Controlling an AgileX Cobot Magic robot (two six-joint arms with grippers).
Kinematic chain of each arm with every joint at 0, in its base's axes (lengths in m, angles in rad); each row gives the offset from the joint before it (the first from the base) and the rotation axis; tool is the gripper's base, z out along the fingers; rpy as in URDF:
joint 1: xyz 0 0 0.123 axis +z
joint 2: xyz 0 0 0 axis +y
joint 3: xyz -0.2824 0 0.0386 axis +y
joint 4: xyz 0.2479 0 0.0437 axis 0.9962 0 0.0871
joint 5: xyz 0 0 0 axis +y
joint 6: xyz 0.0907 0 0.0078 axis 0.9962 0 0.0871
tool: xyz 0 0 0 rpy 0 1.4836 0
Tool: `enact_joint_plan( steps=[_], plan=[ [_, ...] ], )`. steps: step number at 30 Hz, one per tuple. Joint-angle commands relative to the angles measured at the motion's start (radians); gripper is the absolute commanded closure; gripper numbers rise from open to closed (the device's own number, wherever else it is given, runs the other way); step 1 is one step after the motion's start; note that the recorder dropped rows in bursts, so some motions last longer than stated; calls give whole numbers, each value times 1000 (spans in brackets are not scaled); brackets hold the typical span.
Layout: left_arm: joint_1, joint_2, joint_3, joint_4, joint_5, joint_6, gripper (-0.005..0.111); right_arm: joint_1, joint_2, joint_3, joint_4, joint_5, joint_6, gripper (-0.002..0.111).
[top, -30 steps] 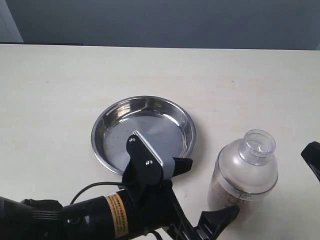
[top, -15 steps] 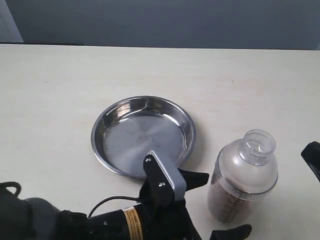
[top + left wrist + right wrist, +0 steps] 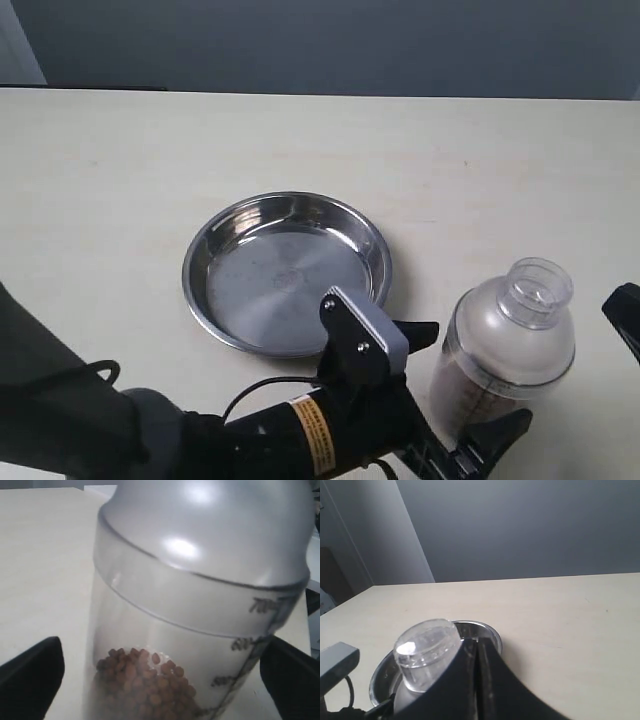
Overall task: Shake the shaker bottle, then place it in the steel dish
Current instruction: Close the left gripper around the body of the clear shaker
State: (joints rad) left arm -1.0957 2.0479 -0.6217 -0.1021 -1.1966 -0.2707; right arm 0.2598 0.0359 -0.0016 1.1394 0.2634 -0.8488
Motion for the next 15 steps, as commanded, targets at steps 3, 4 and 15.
enact_joint_plan(
  steps=[3, 4, 15],
  plan=[
    [-3, 6, -49, -46, 107, -86, 1, -1, -4, 2, 3, -3, -4, 109],
    [-3, 6, -56, -44, 109, -90, 1, -1, -4, 2, 3, -3, -4, 109],
    [-3, 6, -150, -104, 258, -84, 1, -1, -4, 2, 3, -9, -4, 109]
  ],
)
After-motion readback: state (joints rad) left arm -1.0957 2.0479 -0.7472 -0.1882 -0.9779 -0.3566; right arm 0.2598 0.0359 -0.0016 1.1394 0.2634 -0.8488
